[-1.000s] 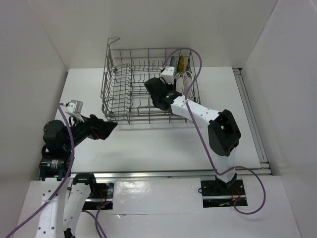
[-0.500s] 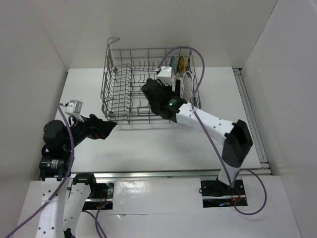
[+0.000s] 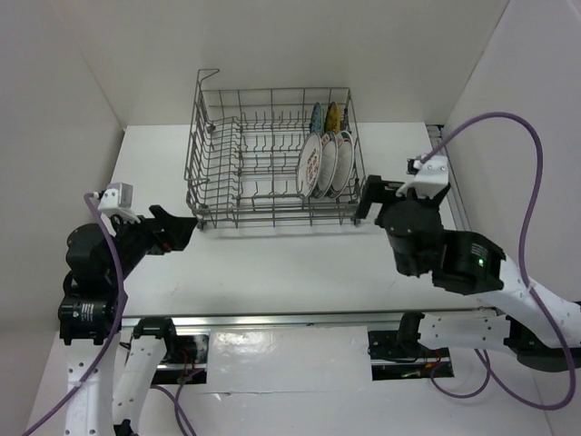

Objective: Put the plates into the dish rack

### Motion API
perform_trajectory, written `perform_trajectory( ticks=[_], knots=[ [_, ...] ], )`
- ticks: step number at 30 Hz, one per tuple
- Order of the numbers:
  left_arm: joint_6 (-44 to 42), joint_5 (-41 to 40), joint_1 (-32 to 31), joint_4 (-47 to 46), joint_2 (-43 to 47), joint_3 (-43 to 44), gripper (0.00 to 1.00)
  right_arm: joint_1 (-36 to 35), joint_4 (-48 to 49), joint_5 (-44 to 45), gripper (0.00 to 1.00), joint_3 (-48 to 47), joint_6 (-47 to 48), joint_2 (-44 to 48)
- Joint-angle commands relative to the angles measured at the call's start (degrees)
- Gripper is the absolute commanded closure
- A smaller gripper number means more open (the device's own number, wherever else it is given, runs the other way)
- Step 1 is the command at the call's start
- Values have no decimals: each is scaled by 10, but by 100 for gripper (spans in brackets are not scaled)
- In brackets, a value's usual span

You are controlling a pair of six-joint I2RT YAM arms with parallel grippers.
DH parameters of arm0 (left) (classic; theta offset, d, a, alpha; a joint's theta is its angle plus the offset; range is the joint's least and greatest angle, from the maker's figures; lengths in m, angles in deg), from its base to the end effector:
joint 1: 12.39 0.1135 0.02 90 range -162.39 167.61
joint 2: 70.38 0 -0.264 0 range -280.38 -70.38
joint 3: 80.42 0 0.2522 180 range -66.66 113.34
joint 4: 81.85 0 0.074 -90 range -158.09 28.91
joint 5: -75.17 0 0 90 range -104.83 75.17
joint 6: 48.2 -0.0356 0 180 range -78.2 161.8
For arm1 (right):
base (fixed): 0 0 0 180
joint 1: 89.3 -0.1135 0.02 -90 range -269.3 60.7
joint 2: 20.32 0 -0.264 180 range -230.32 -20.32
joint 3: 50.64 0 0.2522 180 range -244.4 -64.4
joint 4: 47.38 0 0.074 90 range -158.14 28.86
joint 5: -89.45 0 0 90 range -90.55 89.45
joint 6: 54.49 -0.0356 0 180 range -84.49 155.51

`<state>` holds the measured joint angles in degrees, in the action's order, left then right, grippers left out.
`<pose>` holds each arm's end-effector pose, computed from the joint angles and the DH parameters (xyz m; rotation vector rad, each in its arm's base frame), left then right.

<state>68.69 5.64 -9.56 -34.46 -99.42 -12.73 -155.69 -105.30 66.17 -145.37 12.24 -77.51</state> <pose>0.0928 -0.0079 0.3829 -0.1849 1.7432 -0.6157 0.0938 0.1330 0.4584 0.0905 1.7066 0.0361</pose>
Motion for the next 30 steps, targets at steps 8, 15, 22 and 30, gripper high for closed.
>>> perform_trajectory(
  ticks=[8,15,22,30],
  knots=[
    [-25,-100,-12,20,20,8,0,-1,-276,-3,0,49,-137,121],
    [-31,-159,-30,20,31,-3,0,14,-276,-10,0,33,-107,154],
    [-31,-161,-36,20,6,28,0,27,-270,-10,0,14,-85,147],
    [-36,-161,-41,20,12,22,0,27,-276,-10,0,20,-91,159]
  ],
)
